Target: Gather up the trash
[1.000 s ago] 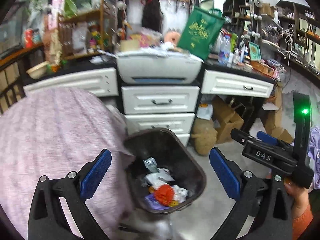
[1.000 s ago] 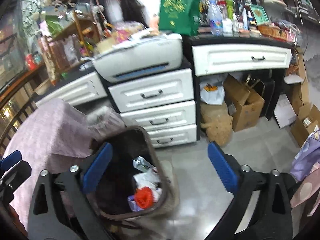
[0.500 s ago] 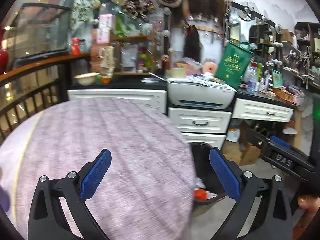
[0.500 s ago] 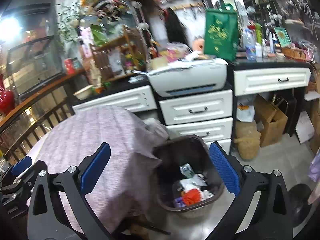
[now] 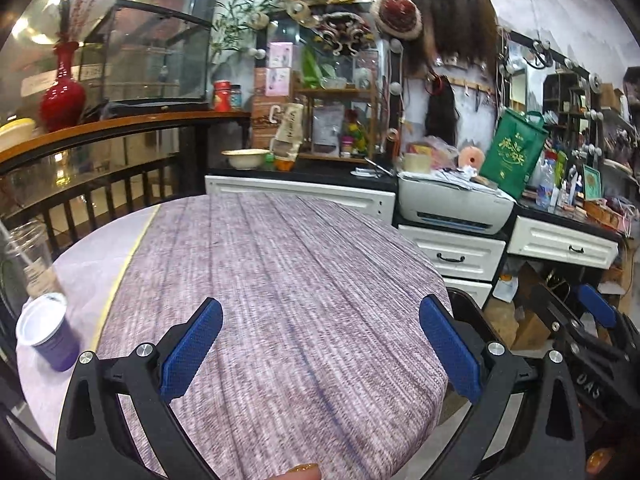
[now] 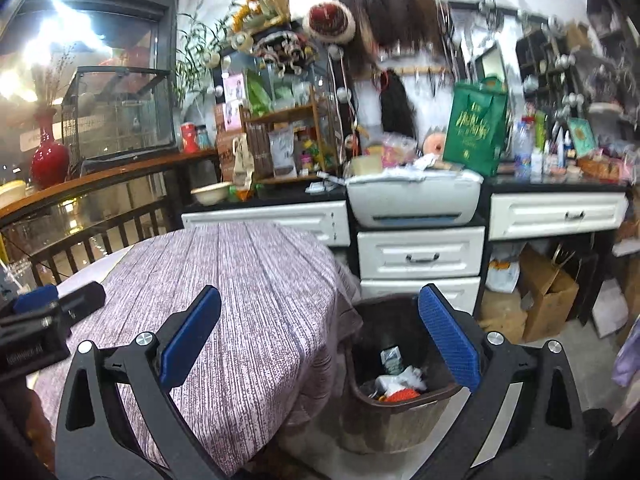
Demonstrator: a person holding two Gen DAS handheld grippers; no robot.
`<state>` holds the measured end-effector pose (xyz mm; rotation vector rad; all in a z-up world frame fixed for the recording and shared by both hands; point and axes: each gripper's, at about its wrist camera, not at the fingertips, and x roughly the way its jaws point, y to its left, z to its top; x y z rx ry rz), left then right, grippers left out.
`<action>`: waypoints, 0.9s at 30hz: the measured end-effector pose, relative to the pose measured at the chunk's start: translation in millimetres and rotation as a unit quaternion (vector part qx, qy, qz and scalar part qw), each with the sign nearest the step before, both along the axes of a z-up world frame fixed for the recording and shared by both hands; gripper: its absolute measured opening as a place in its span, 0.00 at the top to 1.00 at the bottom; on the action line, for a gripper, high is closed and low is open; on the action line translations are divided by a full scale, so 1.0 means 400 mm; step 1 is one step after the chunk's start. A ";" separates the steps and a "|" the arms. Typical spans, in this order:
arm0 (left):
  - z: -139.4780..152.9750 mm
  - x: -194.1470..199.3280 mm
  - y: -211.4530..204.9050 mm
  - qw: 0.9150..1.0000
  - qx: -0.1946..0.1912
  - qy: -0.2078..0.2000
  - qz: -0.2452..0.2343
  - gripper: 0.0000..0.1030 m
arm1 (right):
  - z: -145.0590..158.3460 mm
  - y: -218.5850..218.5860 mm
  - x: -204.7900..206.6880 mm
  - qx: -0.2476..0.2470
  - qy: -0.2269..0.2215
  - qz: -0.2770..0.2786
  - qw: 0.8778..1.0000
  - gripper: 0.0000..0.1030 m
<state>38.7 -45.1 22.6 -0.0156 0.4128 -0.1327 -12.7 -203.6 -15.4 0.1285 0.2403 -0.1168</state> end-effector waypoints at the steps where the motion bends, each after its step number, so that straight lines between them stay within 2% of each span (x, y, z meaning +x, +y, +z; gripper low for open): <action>1: 0.001 -0.009 0.006 1.000 -0.001 0.000 0.003 0.05 | 0.000 0.005 -0.013 -0.004 -0.005 -0.001 1.000 0.06; 5: -0.001 -0.034 0.023 1.000 -0.006 -0.004 0.009 0.05 | -0.005 0.023 -0.055 -0.029 -0.016 -0.001 0.999 0.06; 11: -0.002 -0.082 0.028 1.000 0.002 -0.023 0.019 0.05 | -0.015 0.021 -0.102 -0.034 -0.030 -0.001 0.999 0.06; 15: -0.002 -0.109 0.018 0.999 0.014 -0.033 0.018 0.05 | -0.014 0.004 -0.105 -0.018 -0.029 -0.003 0.999 0.06; 27: 0.002 -0.118 0.016 0.999 0.015 -0.039 0.014 0.05 | -0.026 0.008 -0.101 -0.024 -0.022 -0.003 0.999 0.06</action>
